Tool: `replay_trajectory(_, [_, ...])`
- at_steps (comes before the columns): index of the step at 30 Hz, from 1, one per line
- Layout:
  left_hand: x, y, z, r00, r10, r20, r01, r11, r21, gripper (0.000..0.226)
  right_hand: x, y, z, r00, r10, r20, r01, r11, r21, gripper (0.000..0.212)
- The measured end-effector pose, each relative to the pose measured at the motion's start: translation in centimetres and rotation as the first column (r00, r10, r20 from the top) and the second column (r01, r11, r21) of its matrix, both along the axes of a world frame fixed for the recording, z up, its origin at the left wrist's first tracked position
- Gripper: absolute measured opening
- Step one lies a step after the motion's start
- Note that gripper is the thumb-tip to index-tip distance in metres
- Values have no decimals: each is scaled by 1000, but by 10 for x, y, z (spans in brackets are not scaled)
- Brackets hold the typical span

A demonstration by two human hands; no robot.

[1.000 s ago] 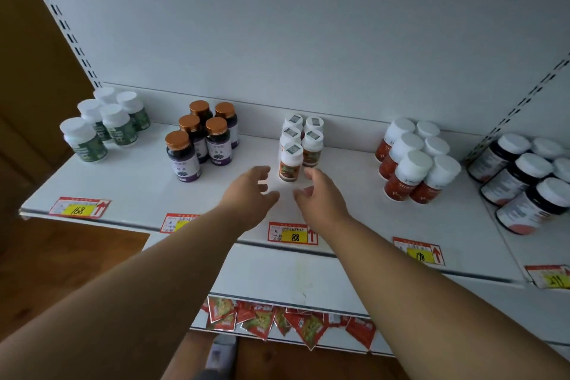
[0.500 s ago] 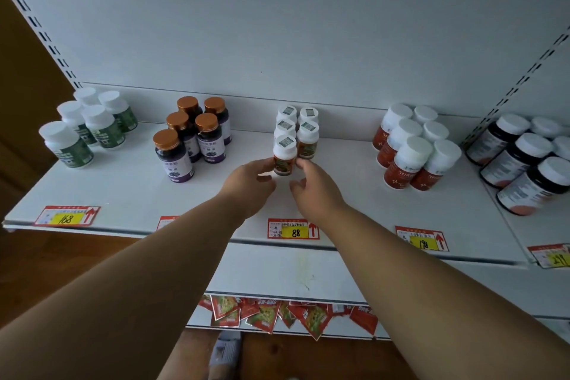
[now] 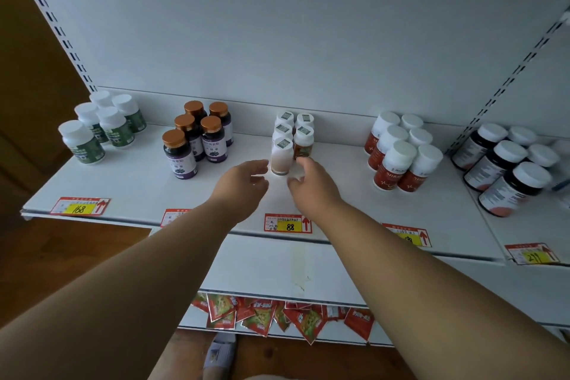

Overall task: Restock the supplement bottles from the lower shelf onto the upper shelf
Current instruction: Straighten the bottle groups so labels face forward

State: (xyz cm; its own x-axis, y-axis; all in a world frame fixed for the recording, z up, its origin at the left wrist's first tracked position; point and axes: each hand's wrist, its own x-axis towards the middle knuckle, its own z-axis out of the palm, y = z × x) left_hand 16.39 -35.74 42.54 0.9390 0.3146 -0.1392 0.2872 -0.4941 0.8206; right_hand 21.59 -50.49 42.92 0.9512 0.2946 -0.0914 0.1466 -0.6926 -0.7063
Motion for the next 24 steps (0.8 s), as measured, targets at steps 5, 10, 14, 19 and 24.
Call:
replay_trajectory(5, [-33, -1, 14, 990, 82, 111, -91, 992, 82, 40, -24, 10, 10, 997, 56, 52, -59, 997, 55, 43])
replay_trajectory(10, [-51, 22, 22, 977, 119, 177, -140, 984, 112, 38, -36, 41, 18, 992, 116, 49, -120, 988, 101, 46])
replay_trajectory(14, [-50, 53, 22, 970, 119, 210, -144, 984, 107, 35, -34, 75, 23, 992, 104, 76, -114, 985, 129, 46])
replay_trajectory(19, [-37, 93, 33, 944, 9, 331, -73, 980, 183, 31, -27, 123, 19, 995, 11, 98, -32, 977, 210, 43])
replay_trajectory(24, [-20, 149, 44, 889, 97, 448, -126, 991, 36, 29, -19, 161, 8, 984, -157, 80, 134, 963, 234, 38])
